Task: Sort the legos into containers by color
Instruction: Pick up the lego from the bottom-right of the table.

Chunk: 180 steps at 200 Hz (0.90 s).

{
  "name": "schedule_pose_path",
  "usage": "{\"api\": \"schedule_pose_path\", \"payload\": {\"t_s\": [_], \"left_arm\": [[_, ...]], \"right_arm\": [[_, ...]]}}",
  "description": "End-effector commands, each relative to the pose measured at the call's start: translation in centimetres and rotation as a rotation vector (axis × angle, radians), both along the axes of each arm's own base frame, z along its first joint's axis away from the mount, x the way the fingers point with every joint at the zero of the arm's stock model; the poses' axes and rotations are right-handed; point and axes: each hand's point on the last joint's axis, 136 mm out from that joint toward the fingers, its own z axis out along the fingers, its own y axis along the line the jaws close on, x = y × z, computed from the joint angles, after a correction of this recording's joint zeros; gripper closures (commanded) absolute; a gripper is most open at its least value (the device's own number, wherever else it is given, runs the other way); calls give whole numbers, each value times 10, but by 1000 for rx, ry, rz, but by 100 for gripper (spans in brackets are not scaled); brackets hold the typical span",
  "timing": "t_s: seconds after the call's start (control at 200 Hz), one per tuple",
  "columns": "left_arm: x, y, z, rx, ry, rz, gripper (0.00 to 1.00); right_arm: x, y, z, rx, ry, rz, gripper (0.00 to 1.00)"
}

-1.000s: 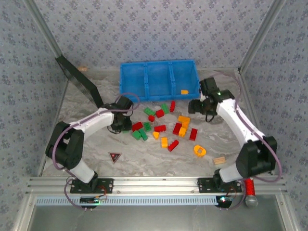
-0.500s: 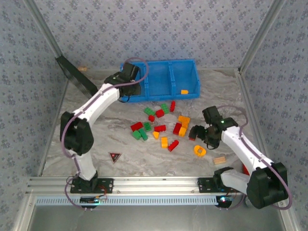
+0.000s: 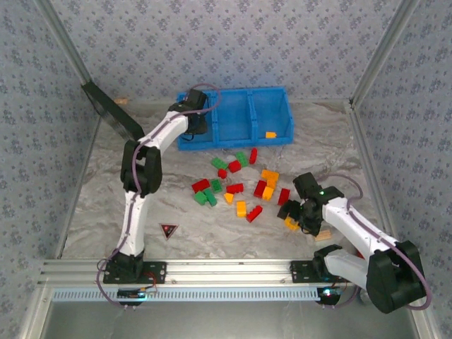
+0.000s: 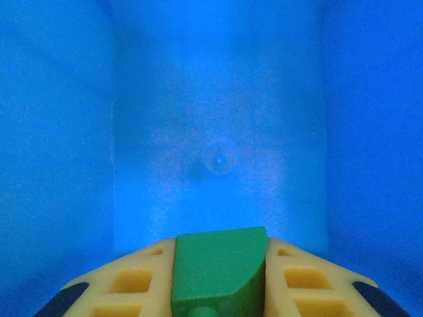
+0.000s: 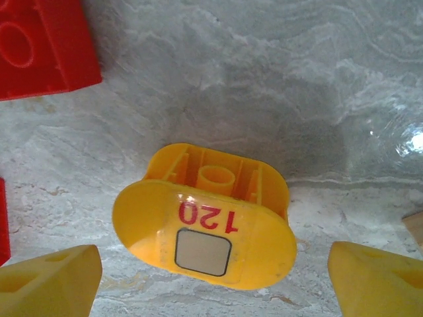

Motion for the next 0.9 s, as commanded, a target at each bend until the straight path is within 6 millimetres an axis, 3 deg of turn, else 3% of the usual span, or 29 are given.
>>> {"api": "schedule_pose_path", "payload": {"t_s": [0.0, 0.17, 0.36, 0.68, 0.895], "left_arm": [[5, -4, 2, -12, 11, -16, 81], [5, -7, -11, -22, 50, -20, 71], [1, -7, 5, -29, 35, -34, 56], [-20, -19, 76, -51, -58, -102, 46], [-68, -26, 129, -48, -98, -203, 42]], "right_arm": [[-3, -2, -6, -7, -1, -43, 9], [-1, -2, -12, -9, -2, -62, 11], [1, 0, -22, -9, 4, -64, 14], [9, 1, -32, -28, -1, -34, 33], [16, -3, -17, -57, -25, 16, 47]]}}
